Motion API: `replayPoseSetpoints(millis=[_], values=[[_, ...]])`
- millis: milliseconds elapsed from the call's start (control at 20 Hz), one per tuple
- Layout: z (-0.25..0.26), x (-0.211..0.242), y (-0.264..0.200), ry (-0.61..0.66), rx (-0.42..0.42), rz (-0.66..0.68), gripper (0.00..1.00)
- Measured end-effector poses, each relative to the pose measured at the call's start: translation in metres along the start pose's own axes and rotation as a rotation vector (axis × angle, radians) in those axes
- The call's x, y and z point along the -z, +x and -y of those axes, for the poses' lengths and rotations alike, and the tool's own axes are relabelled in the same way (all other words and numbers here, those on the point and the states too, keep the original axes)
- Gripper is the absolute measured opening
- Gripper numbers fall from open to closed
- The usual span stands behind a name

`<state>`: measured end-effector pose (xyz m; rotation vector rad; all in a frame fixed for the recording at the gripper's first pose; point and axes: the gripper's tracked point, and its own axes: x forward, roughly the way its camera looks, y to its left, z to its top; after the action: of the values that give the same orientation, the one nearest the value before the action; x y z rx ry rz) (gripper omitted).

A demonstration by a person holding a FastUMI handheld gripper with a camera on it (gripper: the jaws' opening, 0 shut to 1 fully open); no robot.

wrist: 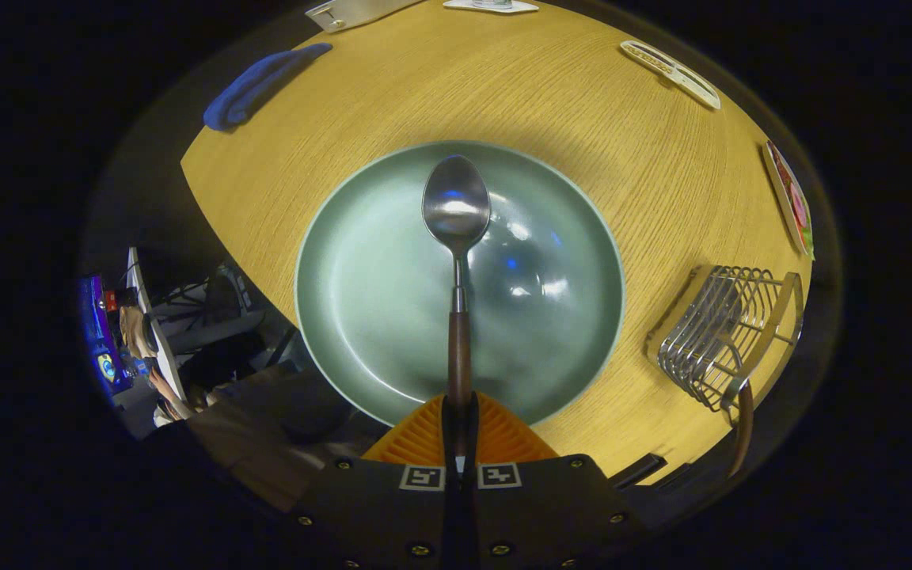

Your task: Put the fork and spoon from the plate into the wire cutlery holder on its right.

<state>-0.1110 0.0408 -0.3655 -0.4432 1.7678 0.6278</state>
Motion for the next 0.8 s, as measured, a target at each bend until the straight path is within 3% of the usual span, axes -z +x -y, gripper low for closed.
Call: replayPoseSetpoints(millis=[300,800], values=[[0.027,0.037,-0.052,-0.139,0.070,-0.107,0.01],[0.082,0.076,-0.127,-0.153,0.168,-0.152,0.01]])
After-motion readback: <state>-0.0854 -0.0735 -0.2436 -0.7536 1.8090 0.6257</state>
